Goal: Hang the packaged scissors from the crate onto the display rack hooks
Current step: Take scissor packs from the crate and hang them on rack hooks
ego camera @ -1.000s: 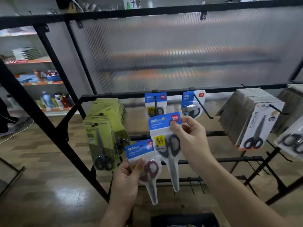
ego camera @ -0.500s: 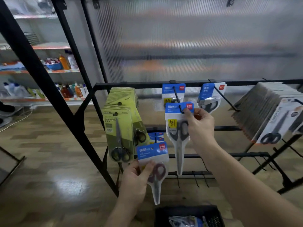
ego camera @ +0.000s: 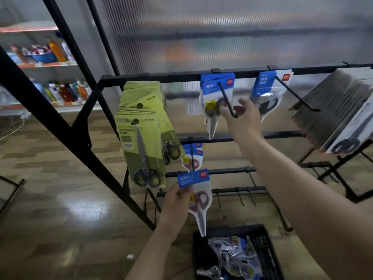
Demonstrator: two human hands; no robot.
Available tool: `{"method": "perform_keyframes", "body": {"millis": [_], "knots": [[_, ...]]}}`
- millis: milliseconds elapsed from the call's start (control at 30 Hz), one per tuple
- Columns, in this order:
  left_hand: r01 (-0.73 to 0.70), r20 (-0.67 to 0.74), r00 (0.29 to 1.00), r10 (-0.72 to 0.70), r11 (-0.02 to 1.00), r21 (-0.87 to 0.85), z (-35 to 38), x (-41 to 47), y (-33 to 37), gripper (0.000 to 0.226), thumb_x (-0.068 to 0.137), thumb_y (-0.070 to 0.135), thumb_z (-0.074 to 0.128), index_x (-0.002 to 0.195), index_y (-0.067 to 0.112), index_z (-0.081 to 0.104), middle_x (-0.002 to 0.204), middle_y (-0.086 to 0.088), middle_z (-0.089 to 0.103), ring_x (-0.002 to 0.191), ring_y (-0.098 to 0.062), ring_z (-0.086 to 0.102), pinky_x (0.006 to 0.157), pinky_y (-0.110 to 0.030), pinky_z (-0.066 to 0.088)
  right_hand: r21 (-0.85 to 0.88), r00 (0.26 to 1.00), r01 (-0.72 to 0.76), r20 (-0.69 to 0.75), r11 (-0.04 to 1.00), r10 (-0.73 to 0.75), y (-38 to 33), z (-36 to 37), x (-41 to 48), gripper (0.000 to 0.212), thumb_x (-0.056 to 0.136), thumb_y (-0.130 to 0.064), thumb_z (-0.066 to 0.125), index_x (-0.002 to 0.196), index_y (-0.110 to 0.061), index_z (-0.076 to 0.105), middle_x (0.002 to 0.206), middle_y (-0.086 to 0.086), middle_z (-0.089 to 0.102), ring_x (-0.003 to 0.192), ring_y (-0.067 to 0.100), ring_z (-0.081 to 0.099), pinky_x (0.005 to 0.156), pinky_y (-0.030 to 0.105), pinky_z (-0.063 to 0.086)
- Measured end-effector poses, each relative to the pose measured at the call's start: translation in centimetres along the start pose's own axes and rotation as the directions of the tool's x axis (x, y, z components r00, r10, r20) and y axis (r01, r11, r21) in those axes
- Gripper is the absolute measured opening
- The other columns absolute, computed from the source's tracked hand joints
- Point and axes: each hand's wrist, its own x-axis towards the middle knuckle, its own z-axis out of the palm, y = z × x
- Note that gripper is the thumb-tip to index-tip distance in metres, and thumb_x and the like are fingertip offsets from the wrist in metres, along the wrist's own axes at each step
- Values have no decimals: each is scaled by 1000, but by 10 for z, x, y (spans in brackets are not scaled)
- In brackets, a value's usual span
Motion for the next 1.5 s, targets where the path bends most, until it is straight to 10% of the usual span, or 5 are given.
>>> {"method": "perform_keyframes", "body": {"millis": [433,800,1067,1500], "knots": [[70,-56,996,-72,997,-31,13,50,-48,9,105,21,57,107,20,66,95,-3,77,90,-21,74,74,-27,59,-253,943,-129,267,959,197,122,-26,-104,43,95,-25,67,137,-28,57,119,-17,67,112,-2,62,98,30,53],[-13,-118,993,18,999,42,22,59,-37,13,107,4,50,101,-2,59,82,-6,63,66,2,64,60,-17,49,-306,902,-127,361,943,239,131,-43,-106,39,99,-22,63,137,-25,59,123,-19,66,117,-5,60,102,26,50],[173,-178,976,-122,937,304,19,147,-3,26,103,38,52,96,17,66,87,-1,63,82,-19,60,63,-29,37,-360,893,-137,359,923,273,134,-63,-106,38,97,-20,67,134,-22,62,119,-20,67,113,-9,59,105,25,47],[217,-39,964,-263,694,686,45,62,-70,16,102,24,47,108,20,61,113,-3,67,108,-27,62,104,-47,48,-640,839,43,439,767,320,142,-113,-99,57,98,-34,62,151,-27,43,149,-8,52,134,13,50,107,31,43]]}}
